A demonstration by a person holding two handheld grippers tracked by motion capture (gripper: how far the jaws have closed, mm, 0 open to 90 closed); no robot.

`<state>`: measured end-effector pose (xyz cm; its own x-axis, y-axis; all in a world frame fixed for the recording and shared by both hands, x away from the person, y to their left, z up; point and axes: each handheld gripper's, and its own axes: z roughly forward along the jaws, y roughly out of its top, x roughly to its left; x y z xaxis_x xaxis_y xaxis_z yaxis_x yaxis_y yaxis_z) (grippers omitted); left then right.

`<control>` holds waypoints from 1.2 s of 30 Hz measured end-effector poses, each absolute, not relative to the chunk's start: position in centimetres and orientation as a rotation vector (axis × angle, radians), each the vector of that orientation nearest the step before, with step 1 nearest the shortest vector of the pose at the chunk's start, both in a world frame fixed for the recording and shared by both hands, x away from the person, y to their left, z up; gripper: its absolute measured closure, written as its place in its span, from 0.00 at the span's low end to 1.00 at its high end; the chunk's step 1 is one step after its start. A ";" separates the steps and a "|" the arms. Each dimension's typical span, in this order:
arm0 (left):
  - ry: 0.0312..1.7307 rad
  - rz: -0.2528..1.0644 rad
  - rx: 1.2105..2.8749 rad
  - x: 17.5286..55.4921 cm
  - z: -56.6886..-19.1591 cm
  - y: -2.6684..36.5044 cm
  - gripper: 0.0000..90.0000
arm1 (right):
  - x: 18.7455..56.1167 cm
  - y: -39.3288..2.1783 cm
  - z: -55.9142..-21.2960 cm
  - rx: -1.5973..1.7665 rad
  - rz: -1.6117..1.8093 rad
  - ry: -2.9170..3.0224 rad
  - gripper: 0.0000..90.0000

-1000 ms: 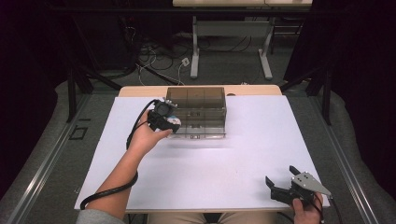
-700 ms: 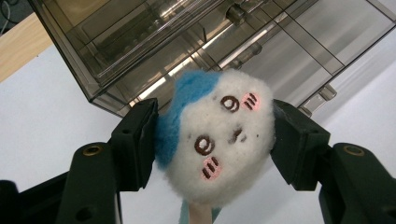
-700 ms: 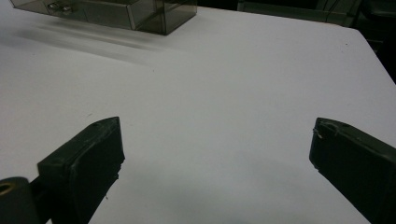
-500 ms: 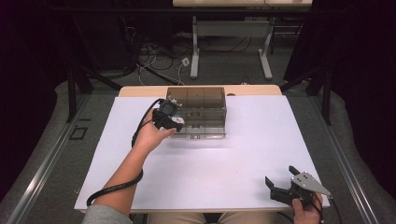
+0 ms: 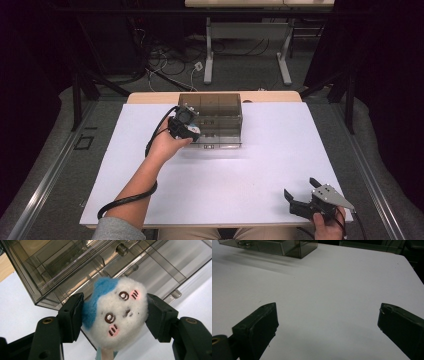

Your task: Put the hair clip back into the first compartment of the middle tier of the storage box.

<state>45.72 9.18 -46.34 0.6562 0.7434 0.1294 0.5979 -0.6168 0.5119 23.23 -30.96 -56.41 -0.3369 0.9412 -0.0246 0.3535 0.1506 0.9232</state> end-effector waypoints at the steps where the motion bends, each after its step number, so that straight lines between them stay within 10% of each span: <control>1: 1.055 0.464 2.446 45.8 -46.4 9.2 0.40 | 23.2 -31.0 -56.4 1.239 1.176 1.790 0.03; 36: 1.077 0.460 2.358 46.0 -46.4 10.8 0.04 | 23.3 -31.2 -56.5 1.251 1.205 1.757 0.03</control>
<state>45.98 10.83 -46.38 0.6295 0.7713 0.0940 0.6012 -0.5602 0.5699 23.32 -31.23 -56.50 -0.3260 0.9454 -0.0016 0.3390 0.1184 0.9333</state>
